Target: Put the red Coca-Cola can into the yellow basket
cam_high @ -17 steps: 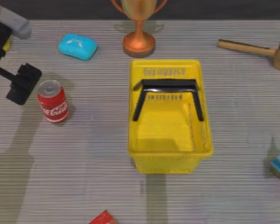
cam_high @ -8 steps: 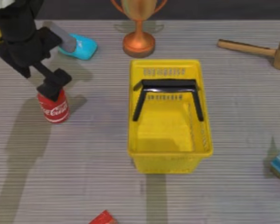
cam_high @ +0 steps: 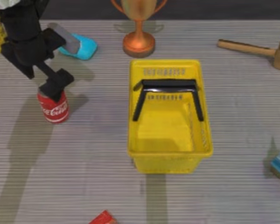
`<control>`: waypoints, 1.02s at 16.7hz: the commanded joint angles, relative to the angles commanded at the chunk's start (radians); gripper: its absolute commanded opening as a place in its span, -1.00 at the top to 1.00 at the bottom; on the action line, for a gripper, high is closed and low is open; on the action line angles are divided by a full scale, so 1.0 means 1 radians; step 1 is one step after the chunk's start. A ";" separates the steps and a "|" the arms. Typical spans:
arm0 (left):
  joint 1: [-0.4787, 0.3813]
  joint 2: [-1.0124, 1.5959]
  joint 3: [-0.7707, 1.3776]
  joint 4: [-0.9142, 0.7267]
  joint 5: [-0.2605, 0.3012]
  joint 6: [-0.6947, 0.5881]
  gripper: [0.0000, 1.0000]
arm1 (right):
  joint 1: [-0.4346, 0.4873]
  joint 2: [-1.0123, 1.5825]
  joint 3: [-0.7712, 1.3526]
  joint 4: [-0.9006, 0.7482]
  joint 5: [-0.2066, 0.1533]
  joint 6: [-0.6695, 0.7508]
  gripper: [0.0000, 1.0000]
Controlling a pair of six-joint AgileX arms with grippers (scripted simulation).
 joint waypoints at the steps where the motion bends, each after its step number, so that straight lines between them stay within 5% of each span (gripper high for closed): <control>1: -0.001 0.001 -0.003 0.004 0.000 0.001 -1.00 | 0.000 0.000 0.000 0.000 0.000 0.000 -1.00; 12: -0.005 0.041 -0.136 0.175 0.001 0.003 -1.00 | 0.000 0.000 0.000 0.000 0.000 0.000 -1.00; 17: -0.005 0.041 -0.136 0.175 0.001 0.003 -0.25 | 0.000 0.000 0.000 0.000 0.000 0.000 -1.00</control>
